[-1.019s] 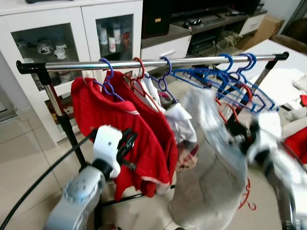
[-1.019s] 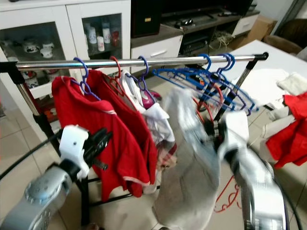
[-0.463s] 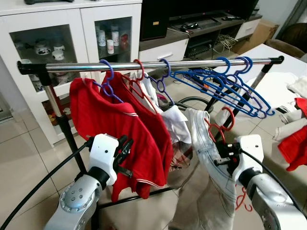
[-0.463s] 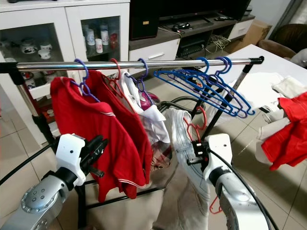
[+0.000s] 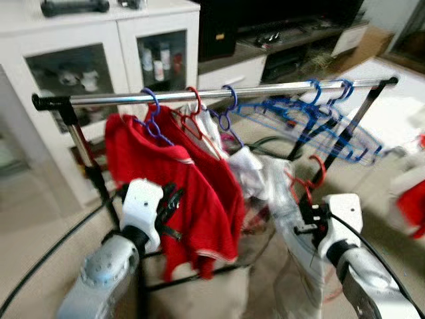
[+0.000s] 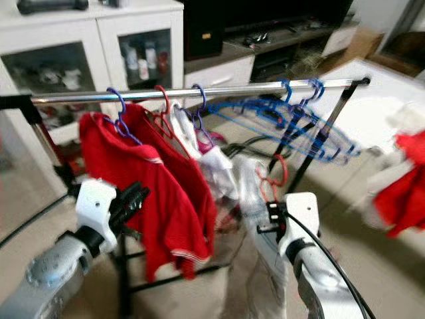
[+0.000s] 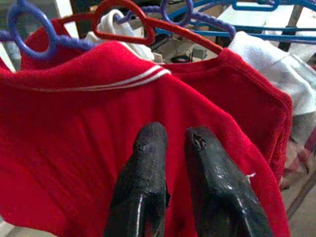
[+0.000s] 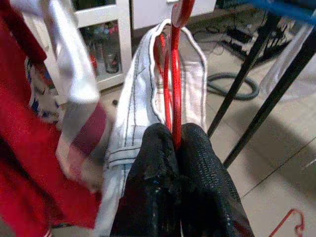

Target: Hang hanger

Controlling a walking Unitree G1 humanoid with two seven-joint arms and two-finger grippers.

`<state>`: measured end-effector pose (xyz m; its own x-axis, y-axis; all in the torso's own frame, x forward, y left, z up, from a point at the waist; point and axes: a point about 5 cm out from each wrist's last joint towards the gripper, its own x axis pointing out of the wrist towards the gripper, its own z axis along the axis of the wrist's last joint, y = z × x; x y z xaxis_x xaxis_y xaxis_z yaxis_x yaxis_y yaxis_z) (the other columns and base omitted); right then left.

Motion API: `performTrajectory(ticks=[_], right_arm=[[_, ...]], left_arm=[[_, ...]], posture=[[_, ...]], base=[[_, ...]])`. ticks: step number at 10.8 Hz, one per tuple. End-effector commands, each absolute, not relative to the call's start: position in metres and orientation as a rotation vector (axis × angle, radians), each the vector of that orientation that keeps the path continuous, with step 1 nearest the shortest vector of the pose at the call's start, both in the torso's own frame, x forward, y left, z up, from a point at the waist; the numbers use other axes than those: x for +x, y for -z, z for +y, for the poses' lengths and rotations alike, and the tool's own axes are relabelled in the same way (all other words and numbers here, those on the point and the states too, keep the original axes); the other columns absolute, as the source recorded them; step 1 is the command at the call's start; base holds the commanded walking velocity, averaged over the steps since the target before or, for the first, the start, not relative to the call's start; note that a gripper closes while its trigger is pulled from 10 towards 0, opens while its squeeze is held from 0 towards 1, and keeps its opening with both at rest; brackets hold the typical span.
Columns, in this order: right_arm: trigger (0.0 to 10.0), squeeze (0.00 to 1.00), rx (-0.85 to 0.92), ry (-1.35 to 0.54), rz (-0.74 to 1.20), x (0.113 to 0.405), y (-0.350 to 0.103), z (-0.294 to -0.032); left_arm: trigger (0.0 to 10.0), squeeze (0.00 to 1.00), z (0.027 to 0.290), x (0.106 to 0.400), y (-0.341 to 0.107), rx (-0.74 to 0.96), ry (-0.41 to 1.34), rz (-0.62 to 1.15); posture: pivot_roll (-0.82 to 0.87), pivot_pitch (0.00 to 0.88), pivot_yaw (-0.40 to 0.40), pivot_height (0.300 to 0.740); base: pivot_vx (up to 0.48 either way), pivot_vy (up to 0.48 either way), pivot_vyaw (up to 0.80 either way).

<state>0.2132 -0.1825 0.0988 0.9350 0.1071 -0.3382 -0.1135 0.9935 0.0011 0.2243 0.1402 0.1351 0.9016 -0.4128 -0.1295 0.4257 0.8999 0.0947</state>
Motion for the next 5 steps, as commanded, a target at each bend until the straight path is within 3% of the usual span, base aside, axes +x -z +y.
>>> performTrajectory(ticks=[1, 5], right_arm=[[10.0, 0.00, -0.021, -0.089, 0.276, 0.212, -0.112, -0.185], [10.0, 0.00, -0.059, -0.073, 0.294, 0.212, -0.115, -0.195]], left_arm=[[10.0, 0.00, 0.139, 0.223, -0.135, 0.119, 0.455, 0.122], [10.0, 0.00, 0.139, 0.219, -0.132, 0.094, 0.422, 0.125]], posture=[[0.06, 0.025, -0.013, 0.740], [0.05, 0.036, -0.049, 0.740]], base=[[0.000, 0.000, 0.00], [0.000, 0.000, 0.00]])
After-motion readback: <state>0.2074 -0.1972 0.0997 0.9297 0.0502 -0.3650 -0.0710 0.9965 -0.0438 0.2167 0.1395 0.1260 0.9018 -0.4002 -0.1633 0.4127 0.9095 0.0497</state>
